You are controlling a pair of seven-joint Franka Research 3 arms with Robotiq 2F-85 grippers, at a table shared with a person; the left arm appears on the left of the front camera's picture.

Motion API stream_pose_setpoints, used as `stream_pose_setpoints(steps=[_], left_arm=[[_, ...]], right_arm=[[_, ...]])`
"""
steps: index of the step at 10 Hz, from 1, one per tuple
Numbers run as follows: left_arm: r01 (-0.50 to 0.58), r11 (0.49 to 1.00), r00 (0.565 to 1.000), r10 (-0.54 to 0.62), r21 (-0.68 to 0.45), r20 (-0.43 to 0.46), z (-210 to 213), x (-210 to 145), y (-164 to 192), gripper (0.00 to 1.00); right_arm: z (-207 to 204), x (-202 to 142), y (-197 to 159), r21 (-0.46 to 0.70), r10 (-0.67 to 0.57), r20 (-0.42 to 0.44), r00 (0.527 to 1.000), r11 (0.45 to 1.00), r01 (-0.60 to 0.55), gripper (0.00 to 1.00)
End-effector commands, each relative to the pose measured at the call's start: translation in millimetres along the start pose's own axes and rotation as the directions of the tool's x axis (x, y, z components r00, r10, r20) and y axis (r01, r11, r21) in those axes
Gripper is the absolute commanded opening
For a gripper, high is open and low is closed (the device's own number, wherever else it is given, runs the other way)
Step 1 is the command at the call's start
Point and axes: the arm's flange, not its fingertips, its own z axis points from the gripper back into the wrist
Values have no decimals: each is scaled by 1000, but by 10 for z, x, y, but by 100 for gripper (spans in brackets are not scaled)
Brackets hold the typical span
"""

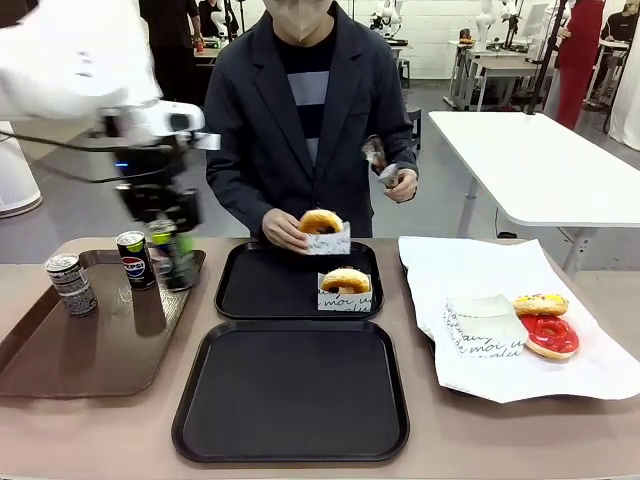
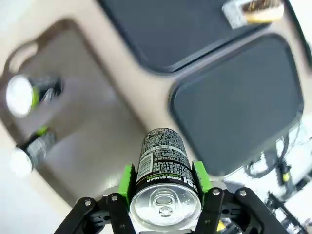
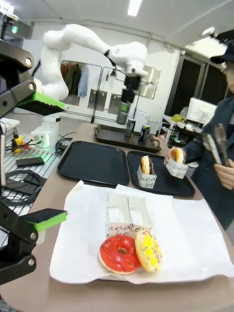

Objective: Set up donuts and drinks on trays.
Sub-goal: Pick up one Pepsi coke and place it on the Flat Tray.

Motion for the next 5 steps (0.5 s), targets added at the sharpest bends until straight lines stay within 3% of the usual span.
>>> stream_pose_setpoints(steps=[1, 5], left_arm=[[-36, 999, 996, 35, 10, 78, 158, -647, 261, 58], [-56, 998, 995, 53, 29, 79, 159, -538, 275, 58]], right_arm=[[17, 27, 7, 22, 18, 21, 1000, 1000, -19, 100], [17, 27, 7, 22, 18, 21, 1000, 1000, -19, 100]])
